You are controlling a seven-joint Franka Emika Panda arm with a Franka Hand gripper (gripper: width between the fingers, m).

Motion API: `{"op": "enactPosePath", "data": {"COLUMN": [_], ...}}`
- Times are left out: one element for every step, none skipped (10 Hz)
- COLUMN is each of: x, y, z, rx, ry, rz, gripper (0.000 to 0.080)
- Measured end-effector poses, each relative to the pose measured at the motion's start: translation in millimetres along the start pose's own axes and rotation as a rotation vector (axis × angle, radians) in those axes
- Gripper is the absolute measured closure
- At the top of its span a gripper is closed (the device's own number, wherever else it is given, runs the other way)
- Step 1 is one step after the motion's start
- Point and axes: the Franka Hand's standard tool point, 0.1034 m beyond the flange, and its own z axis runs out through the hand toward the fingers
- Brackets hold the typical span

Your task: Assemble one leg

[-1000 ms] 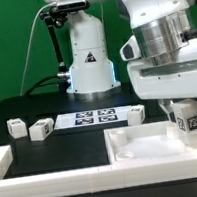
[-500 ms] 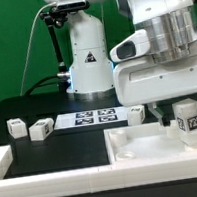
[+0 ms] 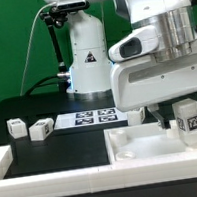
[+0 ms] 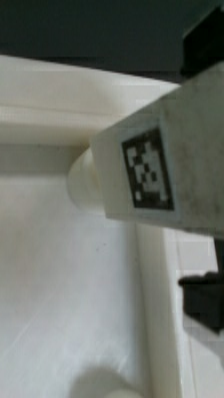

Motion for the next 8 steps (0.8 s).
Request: {"op": "enactPosePath", "data": {"x": [0.0,0.0,0.0,0.0,-0.3,-0.5,-2.2,-3.3], "y": [-0.1,-0.1,-0.2,-0.4,-1.6,-2.5,-1.4,-1.0], "z": [0.0,0.0,0.0,0.0,0.2,1.1,1.3,1.6], "rx": [0.000,0.000,0.001,0.002,0.008,0.018,0.019,0.026], "ry": [0.000,0.000,0.000,0.000,-0.001,0.014,0.040,0.057], "rz": [0.000,0.000,0.018,0.037,0.156,0.330,0.484,0.605], "gripper": [0.0415,0.0510,0.0510,0.0509,0.0509,0.0509,0.0509,0.0509]}}
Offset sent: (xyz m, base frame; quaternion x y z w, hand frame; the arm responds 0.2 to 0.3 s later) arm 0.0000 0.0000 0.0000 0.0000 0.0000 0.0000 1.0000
